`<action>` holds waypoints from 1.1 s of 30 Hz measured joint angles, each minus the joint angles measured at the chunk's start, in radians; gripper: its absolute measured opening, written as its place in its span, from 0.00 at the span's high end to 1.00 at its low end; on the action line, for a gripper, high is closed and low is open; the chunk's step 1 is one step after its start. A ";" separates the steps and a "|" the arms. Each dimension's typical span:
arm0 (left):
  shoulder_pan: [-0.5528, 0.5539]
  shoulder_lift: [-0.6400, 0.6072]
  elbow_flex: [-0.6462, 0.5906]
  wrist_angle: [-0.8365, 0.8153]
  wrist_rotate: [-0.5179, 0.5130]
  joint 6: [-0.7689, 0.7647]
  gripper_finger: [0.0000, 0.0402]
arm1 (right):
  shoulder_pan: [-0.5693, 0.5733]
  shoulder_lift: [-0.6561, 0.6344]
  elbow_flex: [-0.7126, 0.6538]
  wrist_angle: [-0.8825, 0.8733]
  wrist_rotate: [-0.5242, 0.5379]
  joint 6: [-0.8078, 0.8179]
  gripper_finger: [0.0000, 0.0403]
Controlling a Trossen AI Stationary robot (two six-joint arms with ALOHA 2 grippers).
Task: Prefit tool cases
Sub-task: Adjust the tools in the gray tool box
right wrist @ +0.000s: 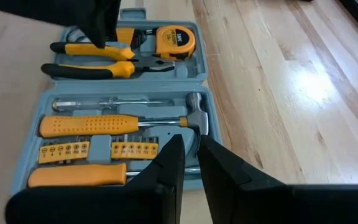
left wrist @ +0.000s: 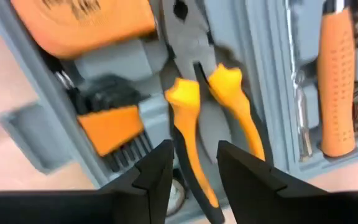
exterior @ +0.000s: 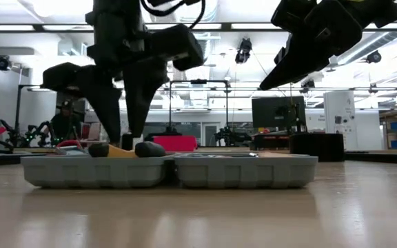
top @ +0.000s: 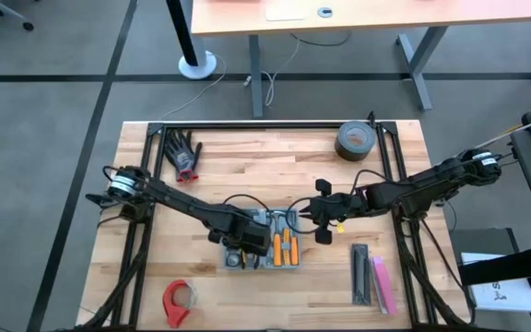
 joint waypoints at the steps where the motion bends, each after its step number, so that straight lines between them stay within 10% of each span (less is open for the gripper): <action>1: 0.000 -0.008 0.000 -0.007 -0.018 0.008 0.68 | 0.000 0.000 0.000 0.000 0.000 -0.001 0.92; 17: -0.018 -0.276 0.000 -0.041 -0.517 0.333 0.77 | -0.014 0.000 0.064 -0.048 -0.232 -0.013 0.92; 33: -0.138 -0.367 -0.081 -0.051 -0.639 0.313 0.85 | -0.023 0.223 0.240 -0.206 -0.312 -0.120 0.92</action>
